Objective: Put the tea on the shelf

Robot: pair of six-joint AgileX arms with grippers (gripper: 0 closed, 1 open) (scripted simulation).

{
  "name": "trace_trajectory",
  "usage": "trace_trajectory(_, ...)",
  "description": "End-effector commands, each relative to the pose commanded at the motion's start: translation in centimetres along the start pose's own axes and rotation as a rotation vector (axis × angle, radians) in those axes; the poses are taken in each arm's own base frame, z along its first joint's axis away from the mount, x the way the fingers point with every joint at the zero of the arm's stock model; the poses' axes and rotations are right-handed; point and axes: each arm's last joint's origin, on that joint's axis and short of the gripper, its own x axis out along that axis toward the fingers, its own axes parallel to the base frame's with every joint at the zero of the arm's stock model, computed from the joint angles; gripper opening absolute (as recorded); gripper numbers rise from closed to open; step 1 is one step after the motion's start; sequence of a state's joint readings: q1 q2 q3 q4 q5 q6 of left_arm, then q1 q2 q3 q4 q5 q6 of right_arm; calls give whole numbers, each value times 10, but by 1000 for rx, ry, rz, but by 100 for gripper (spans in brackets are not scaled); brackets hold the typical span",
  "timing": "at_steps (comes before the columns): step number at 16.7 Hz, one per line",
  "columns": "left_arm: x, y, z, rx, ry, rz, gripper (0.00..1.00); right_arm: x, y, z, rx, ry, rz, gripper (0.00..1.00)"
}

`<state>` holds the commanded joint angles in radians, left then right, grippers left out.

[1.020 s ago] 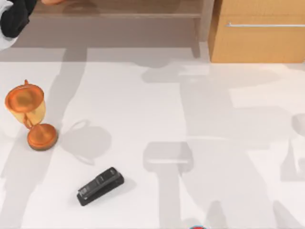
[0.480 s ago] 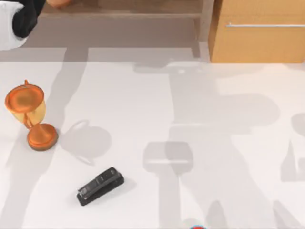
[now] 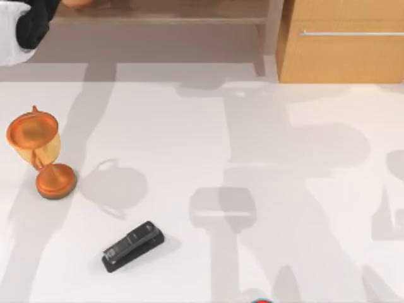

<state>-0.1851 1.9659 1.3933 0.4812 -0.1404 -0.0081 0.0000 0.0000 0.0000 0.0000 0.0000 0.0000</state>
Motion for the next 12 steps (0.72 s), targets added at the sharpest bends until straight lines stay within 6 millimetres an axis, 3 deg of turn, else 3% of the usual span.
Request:
trace_trajectory(6,0,0,0,0,0,0,98,0,0,0,0,0,0,100)
trace_trajectory(12,0,0,0,0,0,0,100,0,0,0,0,0,0,100)
